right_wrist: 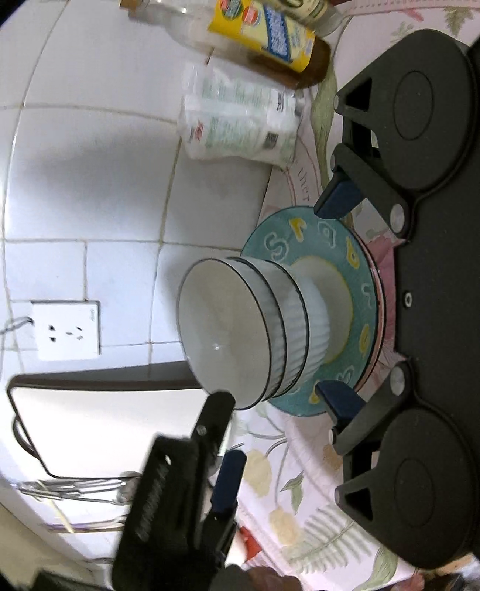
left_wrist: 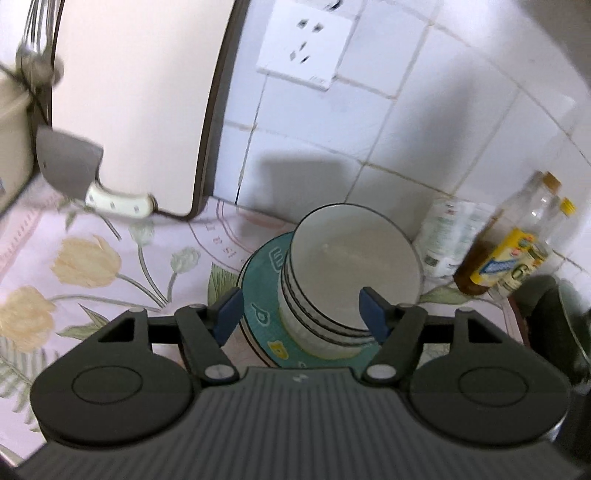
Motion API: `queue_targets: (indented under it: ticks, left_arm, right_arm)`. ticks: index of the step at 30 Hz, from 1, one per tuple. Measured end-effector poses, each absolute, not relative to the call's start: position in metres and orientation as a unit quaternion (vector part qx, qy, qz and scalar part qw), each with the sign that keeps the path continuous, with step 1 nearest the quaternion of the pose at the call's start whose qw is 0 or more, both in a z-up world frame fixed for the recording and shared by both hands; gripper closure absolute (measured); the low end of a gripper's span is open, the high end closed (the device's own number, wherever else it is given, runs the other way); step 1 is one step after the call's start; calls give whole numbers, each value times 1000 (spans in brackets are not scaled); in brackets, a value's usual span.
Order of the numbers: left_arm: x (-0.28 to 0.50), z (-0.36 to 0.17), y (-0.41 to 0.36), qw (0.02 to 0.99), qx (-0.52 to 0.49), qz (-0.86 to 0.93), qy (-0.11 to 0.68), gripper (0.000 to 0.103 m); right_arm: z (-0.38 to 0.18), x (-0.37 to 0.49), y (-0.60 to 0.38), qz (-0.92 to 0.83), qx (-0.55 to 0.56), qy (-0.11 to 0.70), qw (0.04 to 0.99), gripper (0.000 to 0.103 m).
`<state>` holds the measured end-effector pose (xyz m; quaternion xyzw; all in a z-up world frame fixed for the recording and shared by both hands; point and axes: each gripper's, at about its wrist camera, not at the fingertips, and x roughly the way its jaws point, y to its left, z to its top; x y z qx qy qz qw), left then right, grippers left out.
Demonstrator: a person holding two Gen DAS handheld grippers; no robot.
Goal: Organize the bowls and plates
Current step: 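Open both grippers and withdraw from the bowl stack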
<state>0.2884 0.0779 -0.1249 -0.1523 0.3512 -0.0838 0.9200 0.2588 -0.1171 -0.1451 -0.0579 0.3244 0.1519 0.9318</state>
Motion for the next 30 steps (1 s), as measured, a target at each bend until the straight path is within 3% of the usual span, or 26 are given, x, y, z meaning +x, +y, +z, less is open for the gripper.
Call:
queue_targets:
  ticks: [11, 22, 30]
  left_arm:
    - [233, -71, 103, 928, -118, -102, 339, 26]
    - [163, -36, 91, 935, -62, -125, 326, 8]
    - [116, -30, 79, 940, -27, -106, 322, 7]
  right_arm:
    - [-88, 205, -111, 122, -50, 324, 937, 7]
    - [-48, 144, -119, 51, -59, 330, 941, 7]
    - [-23, 94, -124, 11, -62, 318, 946, 5]
